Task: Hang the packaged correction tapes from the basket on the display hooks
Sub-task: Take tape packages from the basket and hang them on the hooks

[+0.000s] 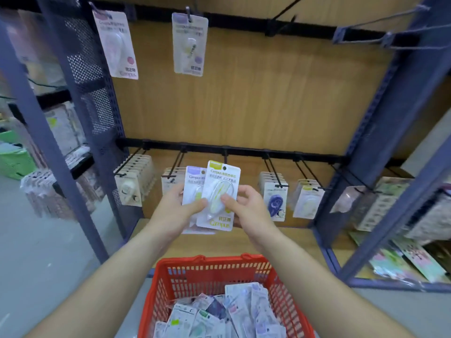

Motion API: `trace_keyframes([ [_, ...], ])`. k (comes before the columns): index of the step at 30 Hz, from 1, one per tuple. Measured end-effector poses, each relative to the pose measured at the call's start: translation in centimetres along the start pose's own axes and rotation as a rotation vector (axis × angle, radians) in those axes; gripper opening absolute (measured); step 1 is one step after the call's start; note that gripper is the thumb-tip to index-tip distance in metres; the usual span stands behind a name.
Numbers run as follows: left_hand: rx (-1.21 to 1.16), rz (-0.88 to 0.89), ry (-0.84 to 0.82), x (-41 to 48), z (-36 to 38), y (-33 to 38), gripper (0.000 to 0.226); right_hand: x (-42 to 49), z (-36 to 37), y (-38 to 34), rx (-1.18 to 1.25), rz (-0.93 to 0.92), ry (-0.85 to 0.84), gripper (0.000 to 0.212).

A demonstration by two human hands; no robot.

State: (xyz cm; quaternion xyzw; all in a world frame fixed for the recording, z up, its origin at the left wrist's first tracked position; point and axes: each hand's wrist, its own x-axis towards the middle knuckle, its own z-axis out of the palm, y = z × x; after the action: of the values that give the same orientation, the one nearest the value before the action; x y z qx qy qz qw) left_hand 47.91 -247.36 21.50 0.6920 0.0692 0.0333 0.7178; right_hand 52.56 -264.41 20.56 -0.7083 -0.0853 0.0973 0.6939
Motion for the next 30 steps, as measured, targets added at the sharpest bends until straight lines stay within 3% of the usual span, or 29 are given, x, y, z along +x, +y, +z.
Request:
trace_keyframes([
  [3,0.106,0.003,0.024,0.4,1.4,-1.3,0.035,-0.7,-3.5,2.2,0.043,0.044,0.071,0.022],
  [11,0.197,-0.06,-0.064,1.5,6.4,-3.3,0.034,-1.1,-16.8,8.4,0.009,0.144,0.48,0.012],
  [17,0.25,-0.081,-0.119,2.9,9.2,-4.1,0.033,1.4,-22.5,9.9,0.019,0.166,0.483,0.015],
  [30,0.209,-0.064,-0.116,4.6,11.2,-5.2,0.035,5.5,-23.7,11.2,0.047,0.108,0.539,0.025],
])
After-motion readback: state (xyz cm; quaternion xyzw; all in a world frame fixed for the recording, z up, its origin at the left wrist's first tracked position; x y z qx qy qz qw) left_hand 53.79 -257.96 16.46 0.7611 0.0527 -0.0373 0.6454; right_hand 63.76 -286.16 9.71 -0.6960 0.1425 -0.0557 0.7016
